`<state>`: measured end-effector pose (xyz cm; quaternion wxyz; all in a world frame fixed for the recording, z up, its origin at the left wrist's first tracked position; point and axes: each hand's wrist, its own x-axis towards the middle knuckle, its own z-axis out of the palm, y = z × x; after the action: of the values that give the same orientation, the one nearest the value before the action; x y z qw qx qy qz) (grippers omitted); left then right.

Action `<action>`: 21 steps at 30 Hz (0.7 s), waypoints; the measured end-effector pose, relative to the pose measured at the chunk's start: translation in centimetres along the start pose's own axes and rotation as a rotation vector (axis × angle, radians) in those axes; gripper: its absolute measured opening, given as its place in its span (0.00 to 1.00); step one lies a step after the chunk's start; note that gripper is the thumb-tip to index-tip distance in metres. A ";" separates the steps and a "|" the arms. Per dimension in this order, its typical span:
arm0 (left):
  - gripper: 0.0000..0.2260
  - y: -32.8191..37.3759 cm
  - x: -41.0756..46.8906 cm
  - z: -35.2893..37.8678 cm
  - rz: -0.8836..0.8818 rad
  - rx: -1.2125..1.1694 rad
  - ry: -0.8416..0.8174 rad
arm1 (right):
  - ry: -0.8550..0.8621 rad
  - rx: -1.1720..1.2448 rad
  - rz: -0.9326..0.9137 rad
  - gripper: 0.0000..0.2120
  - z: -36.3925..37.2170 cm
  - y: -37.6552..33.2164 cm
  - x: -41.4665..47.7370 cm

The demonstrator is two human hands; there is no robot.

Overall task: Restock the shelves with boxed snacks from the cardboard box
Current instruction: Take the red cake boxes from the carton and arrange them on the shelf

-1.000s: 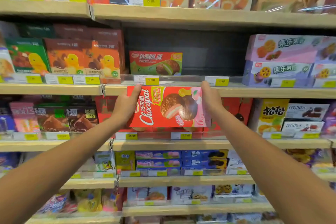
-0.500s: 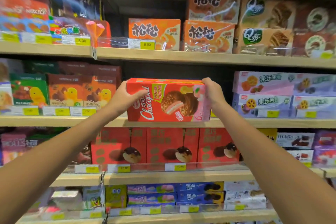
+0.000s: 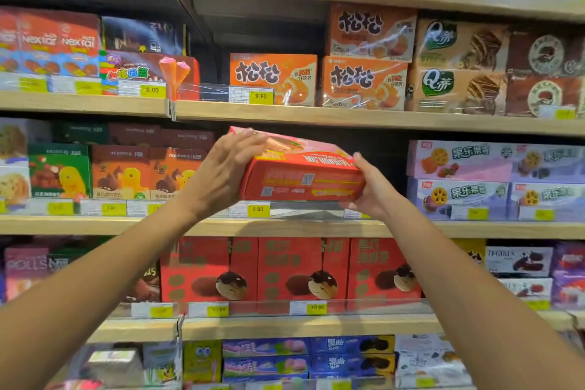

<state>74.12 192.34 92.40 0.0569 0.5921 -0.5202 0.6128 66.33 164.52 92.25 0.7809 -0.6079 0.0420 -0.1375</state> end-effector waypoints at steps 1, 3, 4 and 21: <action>0.22 0.0 -0.4 0.2 0.038 0.036 -0.008 | 0.016 0.018 0.013 0.20 0.1 0.3 0.0; 0.21 -0.1 -1.1 0.4 0.051 0.074 -0.038 | 0.038 0.029 0.035 0.19 -0.2 0.7 0.2; 0.21 -0.3 -1.3 0.6 0.043 0.071 -0.075 | 0.049 0.047 0.034 0.19 -0.4 0.9 0.2; 0.21 -0.7 2.1 3.0 -0.716 -0.359 -0.300 | 0.231 -0.099 -0.325 0.12 1.9 1.3 2.4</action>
<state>75.92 189.40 93.73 0.2918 0.7986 -0.3828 0.3613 69.28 165.99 91.69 0.7076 -0.6246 0.0394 -0.3282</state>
